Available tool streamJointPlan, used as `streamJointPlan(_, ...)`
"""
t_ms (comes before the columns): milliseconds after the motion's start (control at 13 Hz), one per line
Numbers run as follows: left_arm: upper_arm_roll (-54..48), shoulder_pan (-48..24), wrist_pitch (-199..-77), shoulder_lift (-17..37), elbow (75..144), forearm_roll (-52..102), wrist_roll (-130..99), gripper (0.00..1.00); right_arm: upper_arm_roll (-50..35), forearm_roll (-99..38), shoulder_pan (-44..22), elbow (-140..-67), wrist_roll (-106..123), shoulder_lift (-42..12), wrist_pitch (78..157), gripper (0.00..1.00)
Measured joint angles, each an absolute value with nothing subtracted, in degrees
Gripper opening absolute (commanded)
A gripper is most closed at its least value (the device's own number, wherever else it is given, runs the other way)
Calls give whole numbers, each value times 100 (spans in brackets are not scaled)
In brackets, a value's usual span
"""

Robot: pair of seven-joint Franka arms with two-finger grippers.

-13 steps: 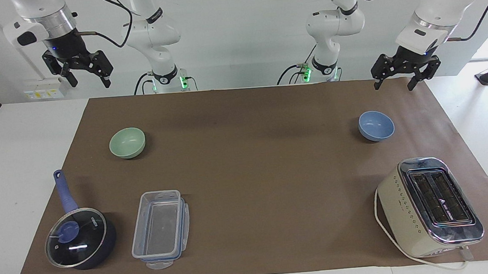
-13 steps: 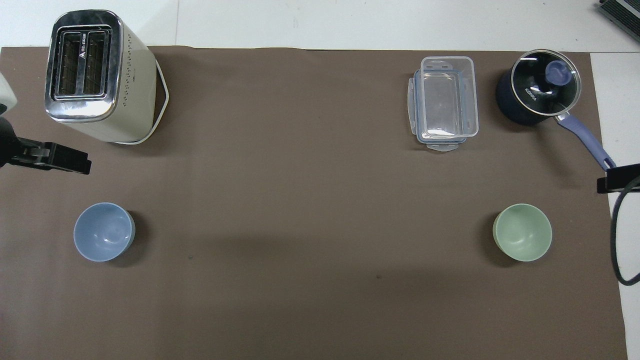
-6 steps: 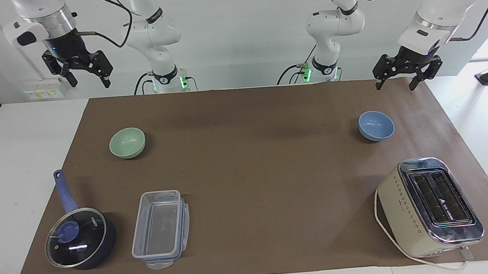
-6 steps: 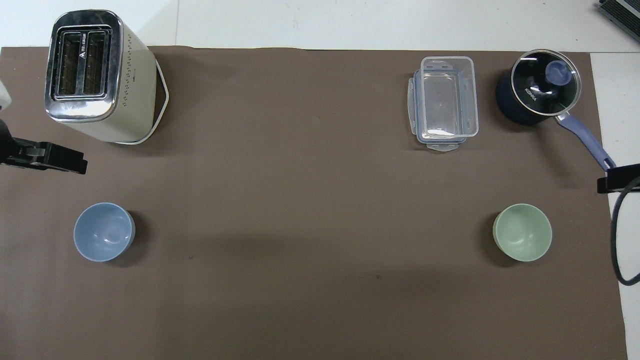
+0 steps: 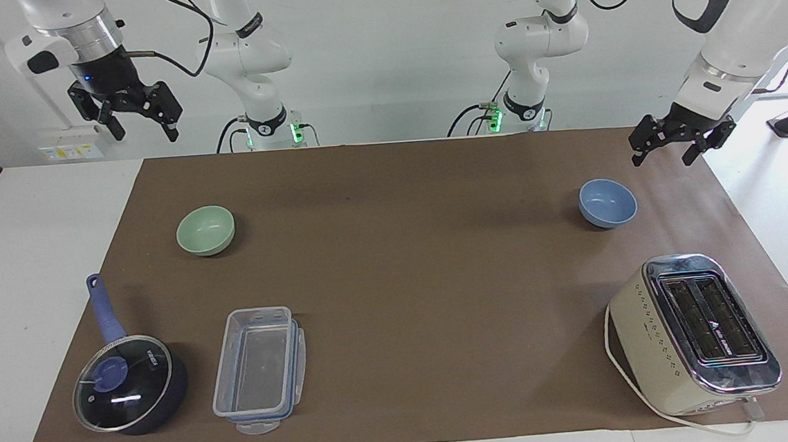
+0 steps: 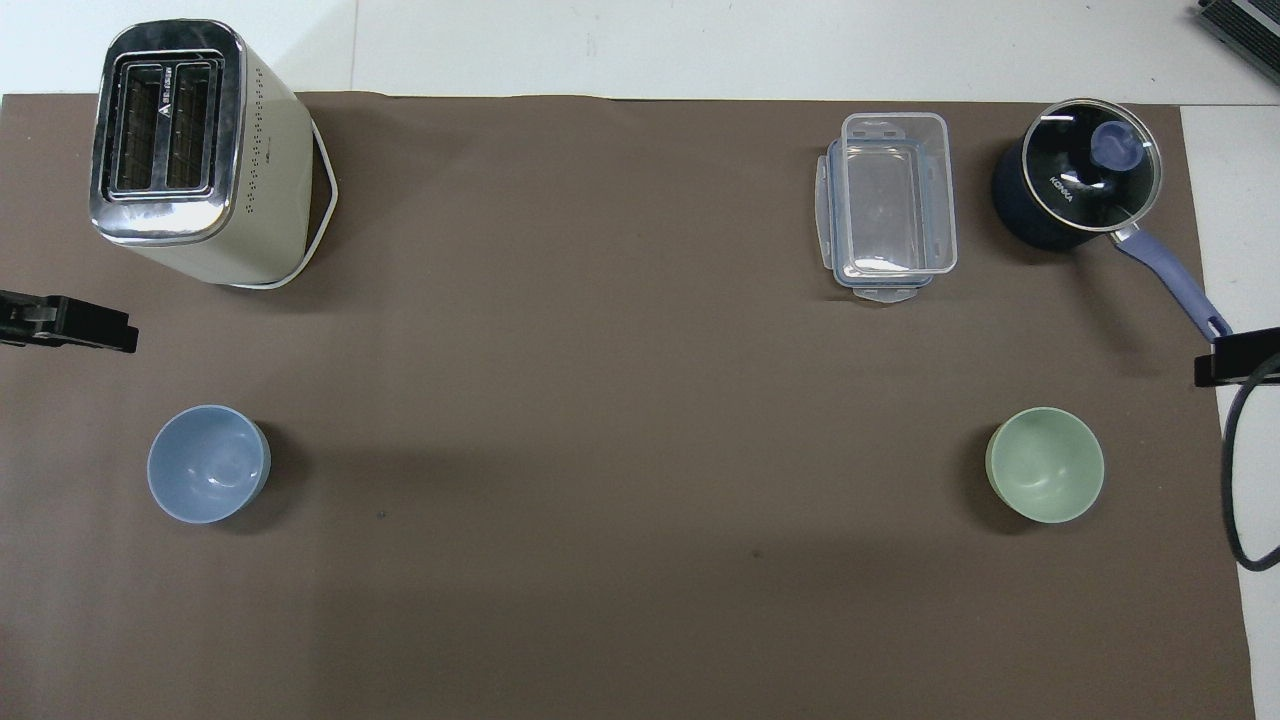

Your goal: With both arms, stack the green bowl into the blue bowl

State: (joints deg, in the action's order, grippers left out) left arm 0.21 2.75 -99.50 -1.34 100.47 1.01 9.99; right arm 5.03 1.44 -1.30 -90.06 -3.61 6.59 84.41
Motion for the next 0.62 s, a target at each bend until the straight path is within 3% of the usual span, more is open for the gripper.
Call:
streamJointPlan(308, 30, 730, -10953, -300, 11152, 108, 1628, 100, 501, 144, -143, -9118, -318, 669, 8441, 100)
streamJointPlan(615, 31, 1014, -11337, -368, 11700, 186, 2032, 100, 506, 144, -115, -9627, -312, 692, 8903, 100)
